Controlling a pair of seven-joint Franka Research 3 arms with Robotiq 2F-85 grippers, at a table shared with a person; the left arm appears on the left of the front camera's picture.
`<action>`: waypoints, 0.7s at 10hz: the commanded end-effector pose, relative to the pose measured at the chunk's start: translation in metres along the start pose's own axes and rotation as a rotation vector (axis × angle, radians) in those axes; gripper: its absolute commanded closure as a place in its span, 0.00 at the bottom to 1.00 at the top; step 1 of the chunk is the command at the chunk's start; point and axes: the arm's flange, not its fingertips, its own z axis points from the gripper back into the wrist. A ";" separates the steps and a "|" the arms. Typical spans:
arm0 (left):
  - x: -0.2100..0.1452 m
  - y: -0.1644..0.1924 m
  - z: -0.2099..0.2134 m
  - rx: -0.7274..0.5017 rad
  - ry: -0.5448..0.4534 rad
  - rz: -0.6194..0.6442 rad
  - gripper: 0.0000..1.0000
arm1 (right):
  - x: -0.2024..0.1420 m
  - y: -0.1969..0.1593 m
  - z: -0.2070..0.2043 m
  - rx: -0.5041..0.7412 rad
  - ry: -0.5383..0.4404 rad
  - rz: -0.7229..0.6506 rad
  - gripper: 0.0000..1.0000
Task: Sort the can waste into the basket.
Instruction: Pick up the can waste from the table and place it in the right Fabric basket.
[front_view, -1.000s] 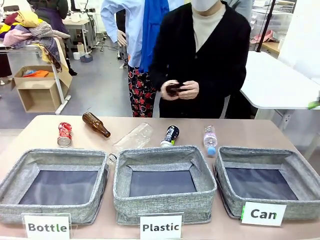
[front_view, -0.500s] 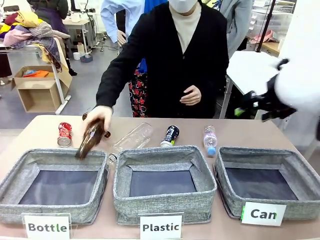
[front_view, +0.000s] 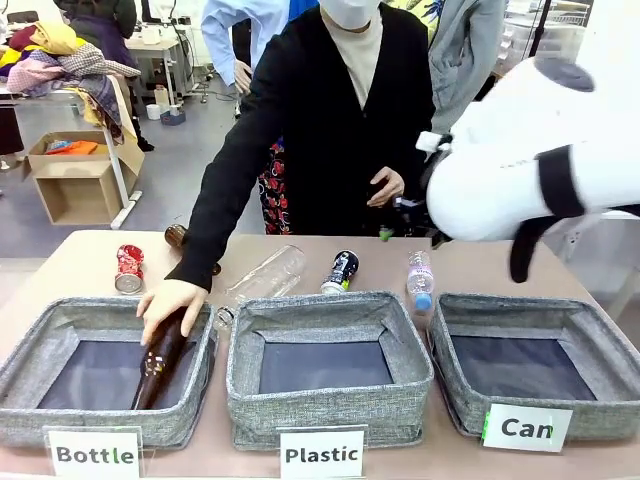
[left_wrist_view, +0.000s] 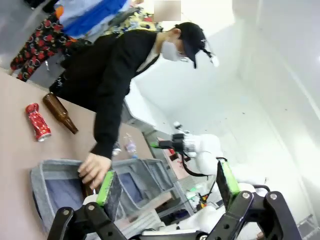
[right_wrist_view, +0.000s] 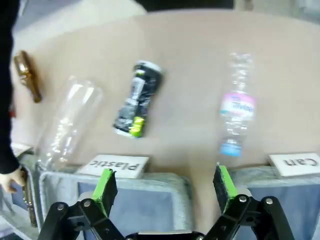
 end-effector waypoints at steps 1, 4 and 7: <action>0.012 0.013 0.010 0.004 0.045 0.030 0.00 | 0.006 0.028 0.004 0.012 -0.002 0.015 0.00; 0.013 0.018 0.008 -0.005 0.038 0.040 0.00 | 0.000 0.000 0.000 0.000 0.000 0.000 0.00; 0.008 0.034 -0.064 -0.042 0.174 0.061 0.00 | 0.031 0.035 -0.041 -0.019 0.069 0.025 0.00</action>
